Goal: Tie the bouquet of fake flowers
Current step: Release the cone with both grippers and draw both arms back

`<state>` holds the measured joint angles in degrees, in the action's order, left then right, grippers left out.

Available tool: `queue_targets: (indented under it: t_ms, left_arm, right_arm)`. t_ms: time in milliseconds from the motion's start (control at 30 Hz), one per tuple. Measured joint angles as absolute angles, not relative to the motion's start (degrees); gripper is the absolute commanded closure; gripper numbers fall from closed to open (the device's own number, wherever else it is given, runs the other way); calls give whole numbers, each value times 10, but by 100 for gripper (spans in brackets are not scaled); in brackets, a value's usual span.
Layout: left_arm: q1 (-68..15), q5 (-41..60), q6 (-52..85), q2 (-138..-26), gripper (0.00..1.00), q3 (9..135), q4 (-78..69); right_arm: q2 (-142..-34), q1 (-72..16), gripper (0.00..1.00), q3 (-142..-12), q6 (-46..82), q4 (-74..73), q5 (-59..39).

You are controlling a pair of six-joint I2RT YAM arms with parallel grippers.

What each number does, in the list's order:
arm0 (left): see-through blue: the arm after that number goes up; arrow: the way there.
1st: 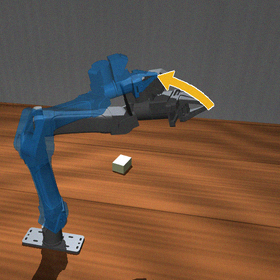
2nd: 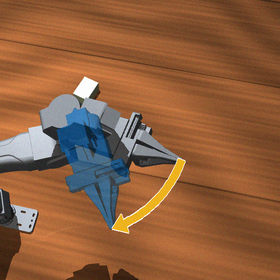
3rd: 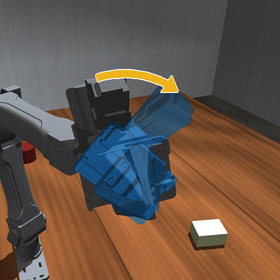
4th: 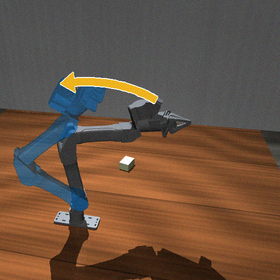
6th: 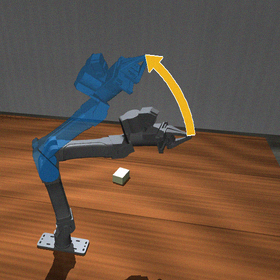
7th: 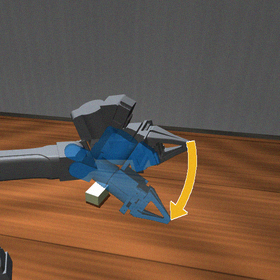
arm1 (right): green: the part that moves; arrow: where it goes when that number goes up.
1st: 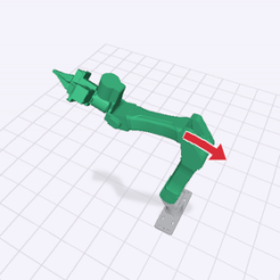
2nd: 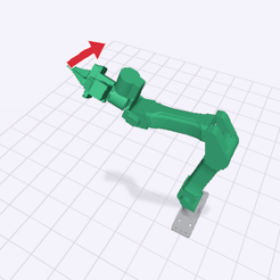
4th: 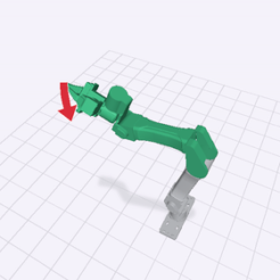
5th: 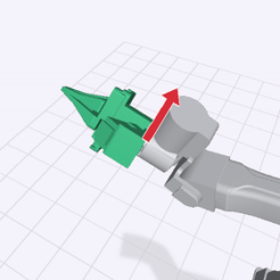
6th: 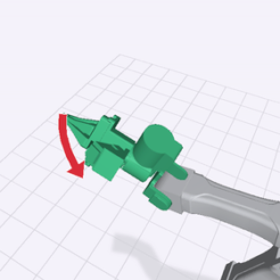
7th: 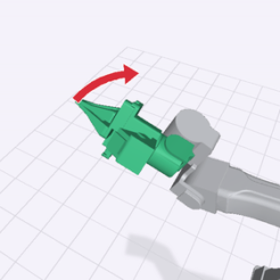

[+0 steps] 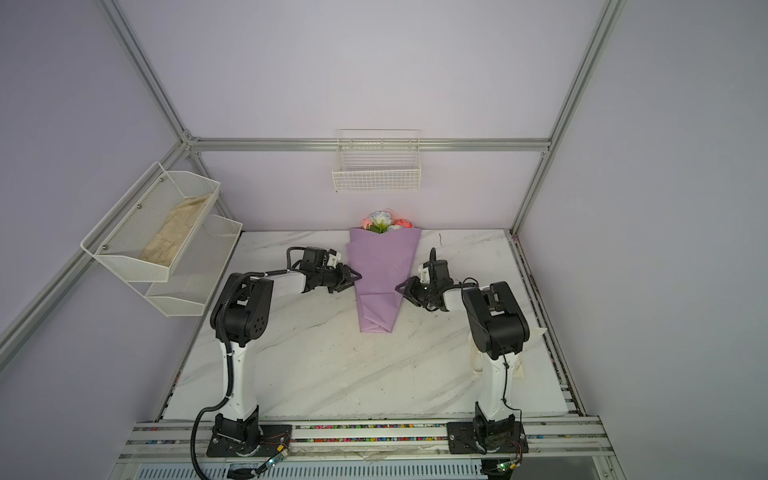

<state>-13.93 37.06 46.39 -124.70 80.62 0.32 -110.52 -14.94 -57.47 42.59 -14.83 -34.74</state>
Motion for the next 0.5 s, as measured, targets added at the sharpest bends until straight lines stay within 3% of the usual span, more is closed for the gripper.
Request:
queue_targets:
  t_ms: [100,233,367,500]
  left_arm:
    - [-135,353,444,-1200,37,784,25]
    - [-131,329,418,-1114,36,738,49]
    - [-132,307,392,-1010,34,663,62]
    - [-137,288,376,-894,30,582,70]
  right_arm:
    - [-1017,-140,43,-546,413,-80,-288]
    - [-864,-127,44,-510,411,1,-167]
    - [-680,-112,62,-459,430,92,-32]
    - [-542,-87,65,-422,456,183,62]
